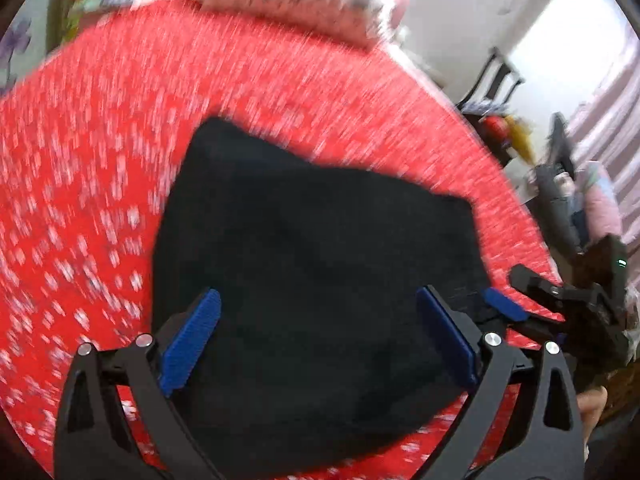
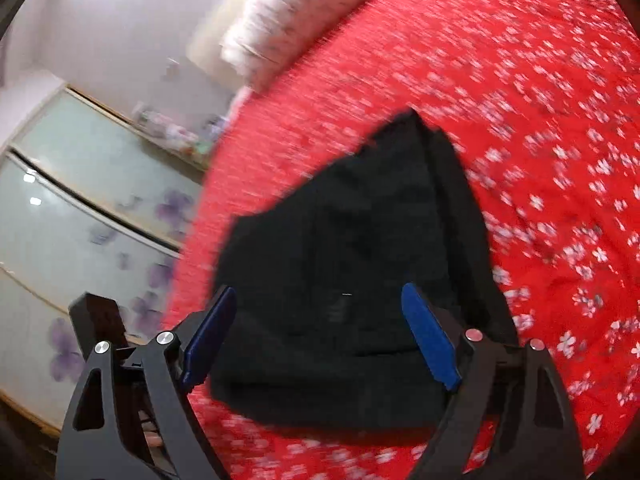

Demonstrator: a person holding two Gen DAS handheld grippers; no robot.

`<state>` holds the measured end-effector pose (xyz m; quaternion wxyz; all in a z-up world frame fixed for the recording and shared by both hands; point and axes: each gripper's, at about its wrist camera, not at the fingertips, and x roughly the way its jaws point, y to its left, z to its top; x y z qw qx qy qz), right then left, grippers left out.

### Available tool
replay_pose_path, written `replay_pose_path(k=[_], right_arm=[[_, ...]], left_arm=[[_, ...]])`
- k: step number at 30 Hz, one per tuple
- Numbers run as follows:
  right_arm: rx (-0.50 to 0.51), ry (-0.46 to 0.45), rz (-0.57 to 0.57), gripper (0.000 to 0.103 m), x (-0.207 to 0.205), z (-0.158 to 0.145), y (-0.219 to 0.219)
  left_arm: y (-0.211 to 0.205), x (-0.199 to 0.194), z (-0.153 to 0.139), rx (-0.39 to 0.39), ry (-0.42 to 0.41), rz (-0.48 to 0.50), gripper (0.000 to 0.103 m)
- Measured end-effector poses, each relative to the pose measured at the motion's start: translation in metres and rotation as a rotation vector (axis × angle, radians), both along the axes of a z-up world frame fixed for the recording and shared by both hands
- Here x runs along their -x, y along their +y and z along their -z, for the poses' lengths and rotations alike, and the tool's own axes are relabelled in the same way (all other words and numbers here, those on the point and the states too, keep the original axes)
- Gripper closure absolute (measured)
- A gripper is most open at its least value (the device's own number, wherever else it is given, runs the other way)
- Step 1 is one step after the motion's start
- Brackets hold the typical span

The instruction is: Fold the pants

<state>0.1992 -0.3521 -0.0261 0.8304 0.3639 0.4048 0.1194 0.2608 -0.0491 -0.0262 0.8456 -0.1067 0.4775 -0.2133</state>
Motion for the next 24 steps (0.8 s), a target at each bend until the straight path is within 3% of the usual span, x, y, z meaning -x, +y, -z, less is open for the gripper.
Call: replay_pose_path(k=[1, 3, 7, 10, 14, 18, 24], right_arm=[[0.007, 0.003, 0.004, 0.017, -0.002, 0.006, 0.001], [0.018, -0.005, 0.006, 0.017, -0.005, 0.009, 0.003], [0.071, -0.062, 0.007, 0.017, -0.008, 0.009, 0.015], [0.104, -0.114, 0.029, 0.016, 0.009, -0.003, 0.016], [0.161, -0.215, 0.065, 0.008, 0.048, -0.026, 0.026], [0.351, -0.292, 0.114, 0.004, 0.092, -0.041, 0.044], [0.587, -0.348, 0.18, 0.001, 0.159, -0.034, 0.066]], left_arm=[[0.002, -0.005, 0.01, 0.012, 0.027, -0.009, 0.005], [0.003, -0.006, 0.018, 0.017, -0.004, -0.04, 0.002], [-0.014, 0.006, 0.018, -0.106, -0.074, -0.039, 0.002], [-0.013, 0.04, 0.004, -0.105, -0.15, -0.03, 0.002], [-0.001, 0.105, -0.017, -0.101, -0.324, -0.019, 0.002], [-0.004, 0.149, -0.015, -0.183, -0.356, -0.002, 0.002], [0.004, 0.198, -0.012, -0.195, -0.414, -0.081, 0.002]])
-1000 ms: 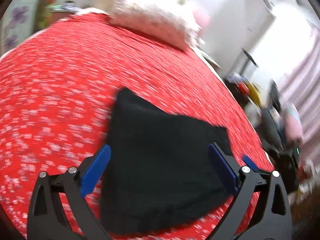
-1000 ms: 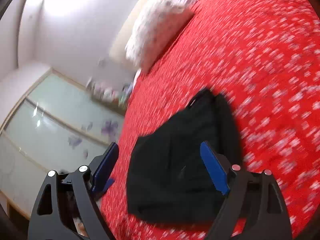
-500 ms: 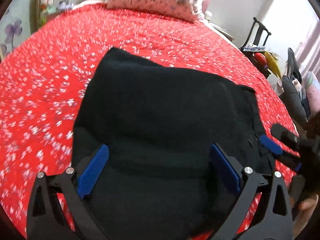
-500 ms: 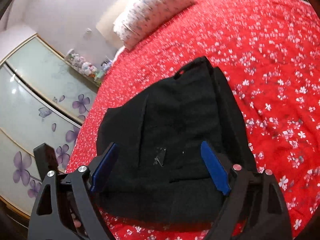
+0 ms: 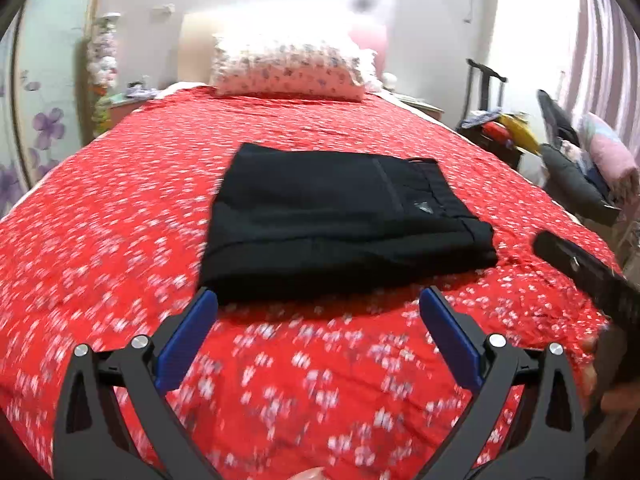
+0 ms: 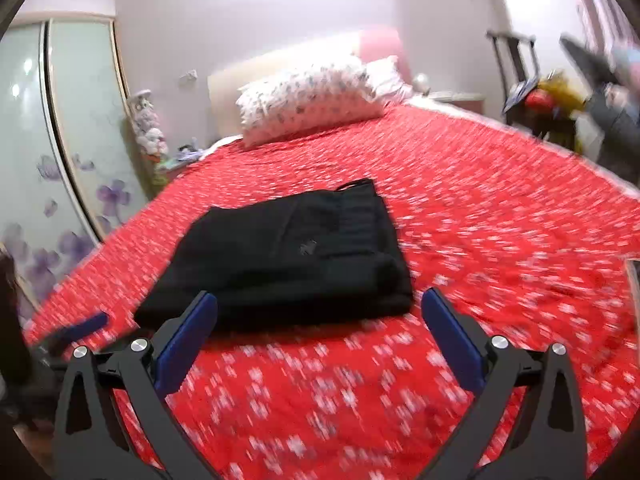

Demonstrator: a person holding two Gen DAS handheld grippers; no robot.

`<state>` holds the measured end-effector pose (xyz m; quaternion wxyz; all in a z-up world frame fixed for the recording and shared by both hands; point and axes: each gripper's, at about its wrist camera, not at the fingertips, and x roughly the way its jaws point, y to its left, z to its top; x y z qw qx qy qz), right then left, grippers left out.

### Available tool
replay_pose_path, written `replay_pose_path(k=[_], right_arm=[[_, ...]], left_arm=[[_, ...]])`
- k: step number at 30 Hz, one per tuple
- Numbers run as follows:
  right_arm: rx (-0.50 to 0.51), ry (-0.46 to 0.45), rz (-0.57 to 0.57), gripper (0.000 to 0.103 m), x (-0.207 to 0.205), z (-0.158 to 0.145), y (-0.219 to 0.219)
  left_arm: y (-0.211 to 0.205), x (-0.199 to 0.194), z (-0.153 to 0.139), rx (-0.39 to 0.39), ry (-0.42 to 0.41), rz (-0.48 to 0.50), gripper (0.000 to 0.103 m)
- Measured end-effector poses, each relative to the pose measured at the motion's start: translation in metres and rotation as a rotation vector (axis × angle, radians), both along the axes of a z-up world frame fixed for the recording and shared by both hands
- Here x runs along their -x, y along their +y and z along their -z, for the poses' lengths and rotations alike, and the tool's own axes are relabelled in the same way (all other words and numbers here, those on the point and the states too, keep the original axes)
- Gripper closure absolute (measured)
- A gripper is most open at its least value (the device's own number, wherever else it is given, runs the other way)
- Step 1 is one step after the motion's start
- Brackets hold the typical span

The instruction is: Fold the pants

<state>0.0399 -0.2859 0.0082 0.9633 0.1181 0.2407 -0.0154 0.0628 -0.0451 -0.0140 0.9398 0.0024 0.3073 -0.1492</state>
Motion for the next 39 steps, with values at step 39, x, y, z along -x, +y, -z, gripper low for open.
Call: replay_pose_path(k=[39], right_arm=[[0.187, 0.089, 0.061, 0.001, 0.023, 0.021, 0.044]], left_arm=[[0.002, 0.025, 0.03, -0.142, 0.049, -0.089, 0.002]])
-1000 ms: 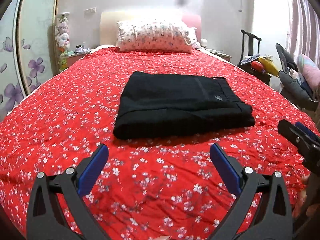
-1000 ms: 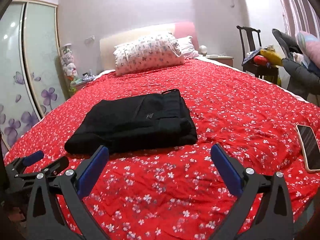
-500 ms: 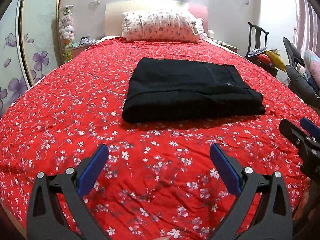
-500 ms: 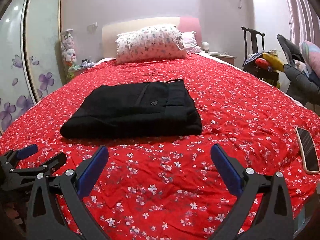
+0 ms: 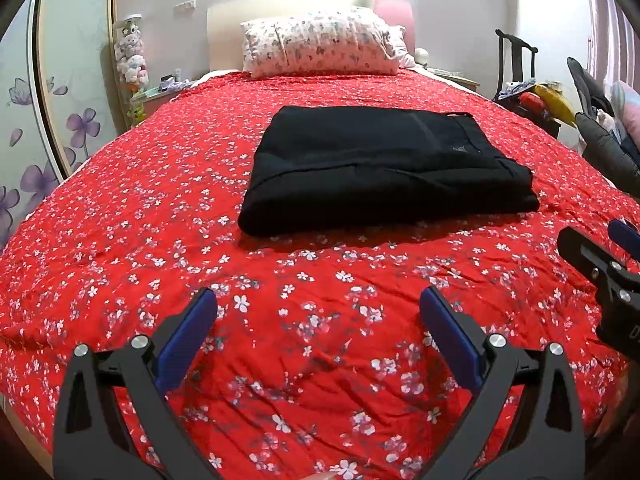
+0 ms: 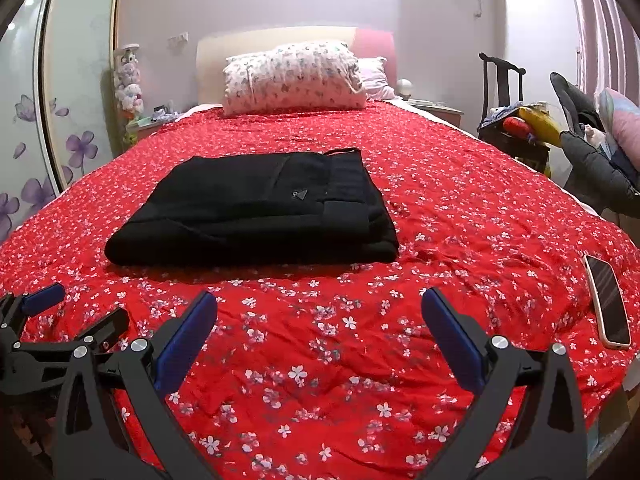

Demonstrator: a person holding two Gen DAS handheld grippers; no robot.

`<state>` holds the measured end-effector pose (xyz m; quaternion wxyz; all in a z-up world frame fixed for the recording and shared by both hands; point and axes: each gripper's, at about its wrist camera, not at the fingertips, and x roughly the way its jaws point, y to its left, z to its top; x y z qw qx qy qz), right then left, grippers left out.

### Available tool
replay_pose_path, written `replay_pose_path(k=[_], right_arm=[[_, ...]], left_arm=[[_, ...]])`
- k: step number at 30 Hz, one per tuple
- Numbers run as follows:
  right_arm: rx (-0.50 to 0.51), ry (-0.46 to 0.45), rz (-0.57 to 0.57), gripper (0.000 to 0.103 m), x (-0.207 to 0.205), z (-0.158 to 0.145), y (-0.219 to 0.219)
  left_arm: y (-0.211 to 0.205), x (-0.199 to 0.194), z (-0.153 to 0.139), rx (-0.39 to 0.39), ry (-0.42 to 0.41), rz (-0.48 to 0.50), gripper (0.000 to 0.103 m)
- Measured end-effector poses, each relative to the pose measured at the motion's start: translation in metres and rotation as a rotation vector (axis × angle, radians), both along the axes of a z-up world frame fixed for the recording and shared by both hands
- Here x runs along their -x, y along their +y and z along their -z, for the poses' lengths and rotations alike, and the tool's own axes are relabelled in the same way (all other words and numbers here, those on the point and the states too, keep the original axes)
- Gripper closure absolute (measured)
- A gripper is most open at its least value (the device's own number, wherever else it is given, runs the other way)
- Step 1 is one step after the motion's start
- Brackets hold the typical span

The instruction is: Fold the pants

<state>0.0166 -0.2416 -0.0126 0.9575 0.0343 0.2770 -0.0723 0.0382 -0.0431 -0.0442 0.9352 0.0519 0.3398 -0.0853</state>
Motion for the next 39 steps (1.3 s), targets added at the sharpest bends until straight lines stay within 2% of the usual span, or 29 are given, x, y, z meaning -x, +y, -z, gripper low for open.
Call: replay_pose_path(k=[39], right_arm=[[-0.008, 0.026, -0.008, 0.001, -0.0039, 0.0064, 0.0015]], left_arm=[[0.0024, -0.0036, 0.0058, -0.007, 0.013, -0.012, 0.002]])
